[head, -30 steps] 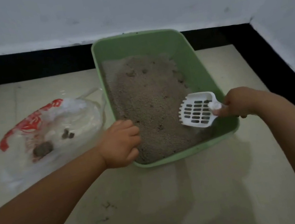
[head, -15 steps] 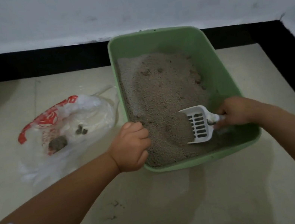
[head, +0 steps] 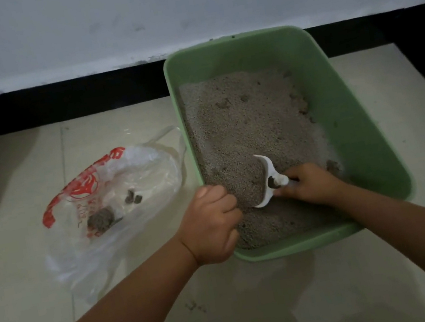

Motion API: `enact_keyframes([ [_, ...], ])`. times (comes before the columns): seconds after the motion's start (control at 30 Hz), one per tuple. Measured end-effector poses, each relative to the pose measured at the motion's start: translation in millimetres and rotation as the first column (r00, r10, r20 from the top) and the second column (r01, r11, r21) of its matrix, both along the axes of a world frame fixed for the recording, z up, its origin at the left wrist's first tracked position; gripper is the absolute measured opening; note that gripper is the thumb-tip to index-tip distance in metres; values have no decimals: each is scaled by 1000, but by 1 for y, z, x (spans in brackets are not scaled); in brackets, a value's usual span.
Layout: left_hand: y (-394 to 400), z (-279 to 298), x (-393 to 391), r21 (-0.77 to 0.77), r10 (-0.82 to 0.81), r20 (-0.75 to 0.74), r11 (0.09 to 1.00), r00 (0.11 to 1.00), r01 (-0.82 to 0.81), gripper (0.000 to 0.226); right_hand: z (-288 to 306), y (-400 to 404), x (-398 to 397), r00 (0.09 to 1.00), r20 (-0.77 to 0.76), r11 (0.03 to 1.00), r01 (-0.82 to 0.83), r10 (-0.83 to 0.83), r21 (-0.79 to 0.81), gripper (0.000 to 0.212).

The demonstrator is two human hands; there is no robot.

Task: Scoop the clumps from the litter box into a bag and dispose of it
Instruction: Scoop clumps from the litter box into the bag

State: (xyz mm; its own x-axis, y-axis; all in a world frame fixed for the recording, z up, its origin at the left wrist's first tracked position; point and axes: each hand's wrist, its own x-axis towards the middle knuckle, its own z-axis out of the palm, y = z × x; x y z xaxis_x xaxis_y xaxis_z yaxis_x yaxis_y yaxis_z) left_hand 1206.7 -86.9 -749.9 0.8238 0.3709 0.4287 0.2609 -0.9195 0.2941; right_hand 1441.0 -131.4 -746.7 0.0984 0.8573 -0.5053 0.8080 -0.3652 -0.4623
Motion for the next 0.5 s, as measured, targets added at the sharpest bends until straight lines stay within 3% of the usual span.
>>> enact_keyframes([
  [0.2, -1, 2, 0, 4, 6, -18, 1000, 1000, -6, 23, -3, 19, -12, 990, -82, 984, 125, -115, 126, 31],
  [0.5, 0, 3, -1, -12, -13, -62, 1000, 998, 13, 23, -11, 19, -12, 904, -342, 945, 308, -256, 107, 31],
])
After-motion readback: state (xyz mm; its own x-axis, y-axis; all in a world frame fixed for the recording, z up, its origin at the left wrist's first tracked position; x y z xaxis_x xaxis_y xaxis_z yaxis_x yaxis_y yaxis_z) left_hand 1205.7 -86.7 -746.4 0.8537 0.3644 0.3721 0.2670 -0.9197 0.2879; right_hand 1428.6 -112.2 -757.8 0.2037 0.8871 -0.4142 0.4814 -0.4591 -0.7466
